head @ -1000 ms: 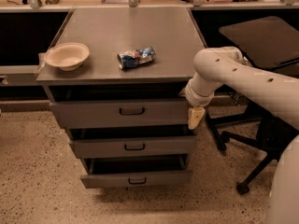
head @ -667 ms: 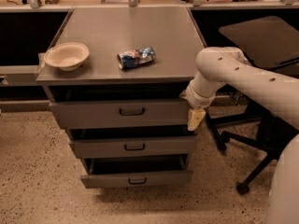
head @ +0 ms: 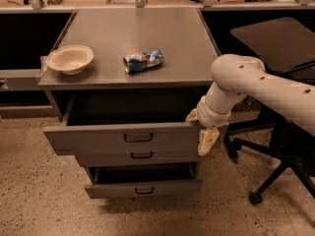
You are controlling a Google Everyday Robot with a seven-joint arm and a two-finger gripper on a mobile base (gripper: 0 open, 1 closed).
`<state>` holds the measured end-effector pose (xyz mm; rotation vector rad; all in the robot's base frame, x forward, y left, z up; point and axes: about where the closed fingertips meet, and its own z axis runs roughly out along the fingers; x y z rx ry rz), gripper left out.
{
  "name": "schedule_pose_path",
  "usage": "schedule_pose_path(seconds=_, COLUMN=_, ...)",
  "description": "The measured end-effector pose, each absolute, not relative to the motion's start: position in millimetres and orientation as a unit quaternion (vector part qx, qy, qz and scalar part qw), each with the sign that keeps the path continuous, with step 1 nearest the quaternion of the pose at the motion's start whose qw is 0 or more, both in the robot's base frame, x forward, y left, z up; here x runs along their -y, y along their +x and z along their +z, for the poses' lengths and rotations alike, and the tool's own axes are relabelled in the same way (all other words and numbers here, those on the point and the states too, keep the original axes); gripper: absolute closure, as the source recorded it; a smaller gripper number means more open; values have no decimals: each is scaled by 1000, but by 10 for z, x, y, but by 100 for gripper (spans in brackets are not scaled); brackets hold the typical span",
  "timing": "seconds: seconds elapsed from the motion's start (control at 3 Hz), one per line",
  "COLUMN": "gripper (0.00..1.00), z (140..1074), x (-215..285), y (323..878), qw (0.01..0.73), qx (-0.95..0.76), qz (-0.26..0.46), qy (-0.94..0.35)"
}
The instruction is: Open top drawer
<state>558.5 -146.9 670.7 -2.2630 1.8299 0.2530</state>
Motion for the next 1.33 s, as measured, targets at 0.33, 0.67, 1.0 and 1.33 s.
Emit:
schedule_pose_path(seconds=0.33, gripper=2, z=6700, x=1462, y=5573, qw=109, qx=-623, qz=88, qy=-770)
schedule_pose_path(seconds=0.67, gripper=0, z=6699, x=1461, y=5572, qw=109, qx=-623, qz=88, qy=-770)
schedule_pose_path(seconds=1.0, gripper=0, z=6582, x=1382, y=5510, qw=89, qx=-619, qz=106, qy=-773)
schedule_pose_path(seconds=1.33, gripper=17, z=6531, x=1264, y=5233, qw=71, qx=-608, qz=137, qy=-779)
